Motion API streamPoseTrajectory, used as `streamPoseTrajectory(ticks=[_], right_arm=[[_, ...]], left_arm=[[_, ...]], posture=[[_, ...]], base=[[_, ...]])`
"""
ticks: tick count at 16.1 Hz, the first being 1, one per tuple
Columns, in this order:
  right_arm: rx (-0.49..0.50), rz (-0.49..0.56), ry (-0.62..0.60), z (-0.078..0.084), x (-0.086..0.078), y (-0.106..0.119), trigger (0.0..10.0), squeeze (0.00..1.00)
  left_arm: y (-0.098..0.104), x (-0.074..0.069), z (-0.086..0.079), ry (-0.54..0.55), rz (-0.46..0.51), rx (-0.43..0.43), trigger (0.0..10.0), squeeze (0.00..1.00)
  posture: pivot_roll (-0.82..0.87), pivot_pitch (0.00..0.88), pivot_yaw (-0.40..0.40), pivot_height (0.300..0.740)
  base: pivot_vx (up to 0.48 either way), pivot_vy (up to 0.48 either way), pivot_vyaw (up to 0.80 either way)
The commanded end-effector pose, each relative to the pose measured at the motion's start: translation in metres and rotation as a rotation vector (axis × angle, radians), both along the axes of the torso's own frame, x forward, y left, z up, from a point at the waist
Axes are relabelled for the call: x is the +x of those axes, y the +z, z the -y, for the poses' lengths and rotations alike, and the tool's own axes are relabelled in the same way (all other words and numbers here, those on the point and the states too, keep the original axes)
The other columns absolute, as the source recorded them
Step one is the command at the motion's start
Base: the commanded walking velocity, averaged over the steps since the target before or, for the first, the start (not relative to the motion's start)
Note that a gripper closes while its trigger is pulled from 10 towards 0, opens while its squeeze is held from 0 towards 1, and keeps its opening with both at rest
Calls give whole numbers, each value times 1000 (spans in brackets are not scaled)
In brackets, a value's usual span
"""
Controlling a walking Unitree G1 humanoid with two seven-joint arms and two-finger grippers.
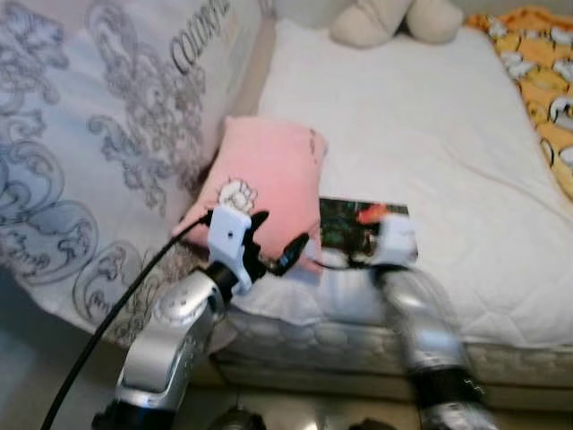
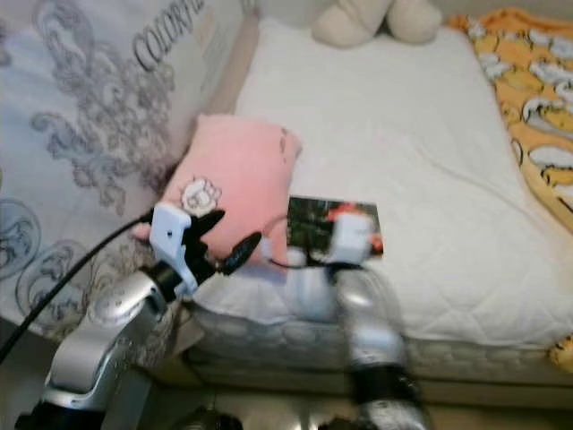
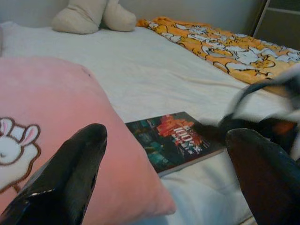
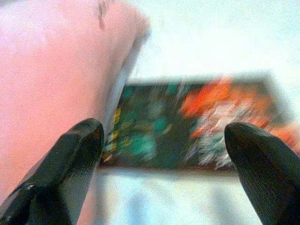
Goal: Clean up the room
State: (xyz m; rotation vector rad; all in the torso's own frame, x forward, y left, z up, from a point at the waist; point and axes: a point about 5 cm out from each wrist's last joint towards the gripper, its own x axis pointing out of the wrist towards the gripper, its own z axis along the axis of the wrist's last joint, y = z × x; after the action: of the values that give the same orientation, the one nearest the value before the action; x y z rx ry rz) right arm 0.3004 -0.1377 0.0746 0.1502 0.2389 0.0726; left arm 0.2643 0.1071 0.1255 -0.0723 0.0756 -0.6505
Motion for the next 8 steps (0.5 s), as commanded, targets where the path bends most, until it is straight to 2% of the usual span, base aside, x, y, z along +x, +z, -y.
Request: streamPoseTrajectory(ticks=[1,3,4,5,6,7,8], right_arm=[[-44,56,81,-4,-5,10,10000,0],[-97,49,111,6,-21,0,10000,0],[-67,51,61,14,-27,1,10000,0],[-95,115,29,22,-32,9,10000,0],[-173,248,-8,34,-40,23,10000,0],[-211,372,-54,48,-50,33,10000,0],[-236,349,-69,58,-57,23,10000,0]], left_arm=[[-7,-2,-2,7,-18,19,10000,0],[-14,-5,-5,14,-36,40,10000,0],[-16,-3,-8,56,-37,40,10000,0],[-17,1,-15,178,-33,27,10000,0],[-17,4,-25,346,-17,15,10000,0],[-20,3,-35,480,-26,-1,10000,0],[-25,2,-45,572,-37,18,10000,0]], posture=[[-82,0,43,723],[-81,0,40,723],[-82,0,42,723],[-86,0,45,723],[-90,0,47,723],[-90,0,47,723],[-88,0,44,723]], base=[[0,0,0],[0,0,0],[0,0,0],[0,0,0],[0,0,0],[0,0,0],[0,0,0]])
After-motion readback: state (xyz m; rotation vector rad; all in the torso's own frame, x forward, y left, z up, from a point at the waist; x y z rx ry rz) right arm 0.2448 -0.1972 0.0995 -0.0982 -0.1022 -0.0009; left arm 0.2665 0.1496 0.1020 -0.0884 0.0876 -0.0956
